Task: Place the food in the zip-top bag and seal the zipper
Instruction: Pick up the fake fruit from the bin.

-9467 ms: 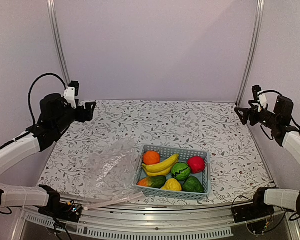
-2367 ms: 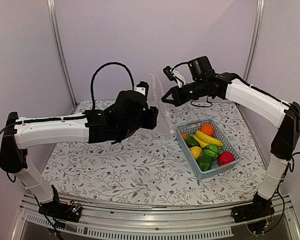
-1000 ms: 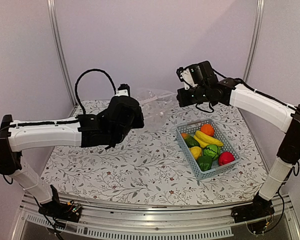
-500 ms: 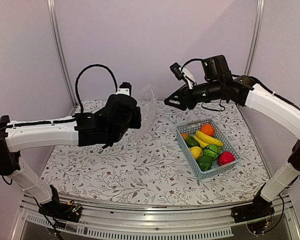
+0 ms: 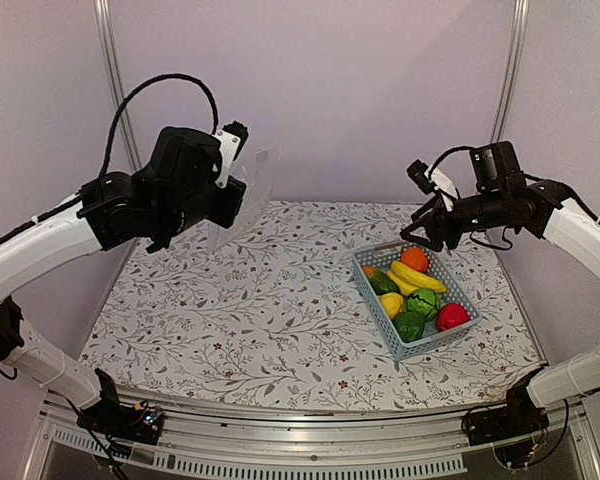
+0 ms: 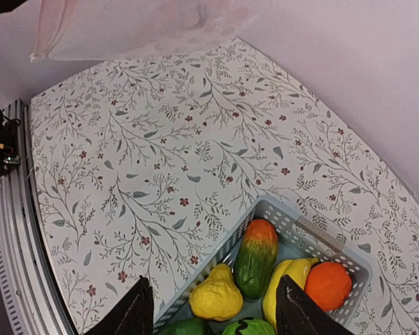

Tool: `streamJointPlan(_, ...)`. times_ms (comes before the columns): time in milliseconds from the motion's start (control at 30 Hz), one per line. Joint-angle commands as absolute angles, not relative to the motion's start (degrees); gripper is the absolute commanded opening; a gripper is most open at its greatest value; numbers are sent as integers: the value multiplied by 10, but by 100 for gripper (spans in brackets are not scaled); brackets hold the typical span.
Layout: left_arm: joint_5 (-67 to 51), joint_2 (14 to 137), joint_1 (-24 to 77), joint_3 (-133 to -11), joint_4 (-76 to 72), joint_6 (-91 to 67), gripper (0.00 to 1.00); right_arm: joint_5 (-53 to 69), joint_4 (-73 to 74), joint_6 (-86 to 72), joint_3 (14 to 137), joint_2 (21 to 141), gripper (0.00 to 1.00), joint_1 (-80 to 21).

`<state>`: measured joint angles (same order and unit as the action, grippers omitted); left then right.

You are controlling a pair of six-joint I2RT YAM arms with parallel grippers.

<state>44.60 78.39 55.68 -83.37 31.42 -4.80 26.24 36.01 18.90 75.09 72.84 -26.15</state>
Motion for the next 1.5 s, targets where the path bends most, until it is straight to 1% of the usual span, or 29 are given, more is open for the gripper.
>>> streamJointPlan(0,307,840,553,-829,341,24,0,219,430,266,695,721,57,-243)
streamJointPlan(100,243,905,553,-860,335,35,0,218,437,274,668,727,53,-231)
streamJointPlan(267,205,994,540,-898,328,50,0,160,434,288,636,760,48,-227)
streamJointPlan(367,151,1001,519,-898,318,40,0,149,435,300,627,783,44,-224)
streamJointPlan(467,86,984,495,-861,277,29,0,146,443,317,620,796,41,-225)
streamJointPlan(500,66,978,488,-845,261,25,0,145,447,321,619,801,43,-225)
streamJointPlan(567,39,964,478,-818,237,10,0,142,451,329,610,806,51,-225)
streamJointPlan(633,17,948,472,-796,216,-4,0,135,446,332,596,804,57,-225)
streamJointPlan(800,-14,920,467,-751,176,-30,0,139,446,334,579,806,62,-225)
streamJointPlan(933,-32,917,467,-747,175,-38,0,127,444,327,570,817,67,-225)
streamJointPlan(1133,-28,916,466,-741,177,-32,0,95,433,314,586,856,69,-218)
streamJointPlan(1300,-34,921,447,-746,181,-36,0,83,440,306,637,908,66,-200)
streamJointPlan(1367,-37,919,438,-747,183,-42,0,73,440,301,643,925,64,-197)
streamJointPlan(1467,-32,912,436,-749,187,-54,0,74,433,301,637,933,64,-198)
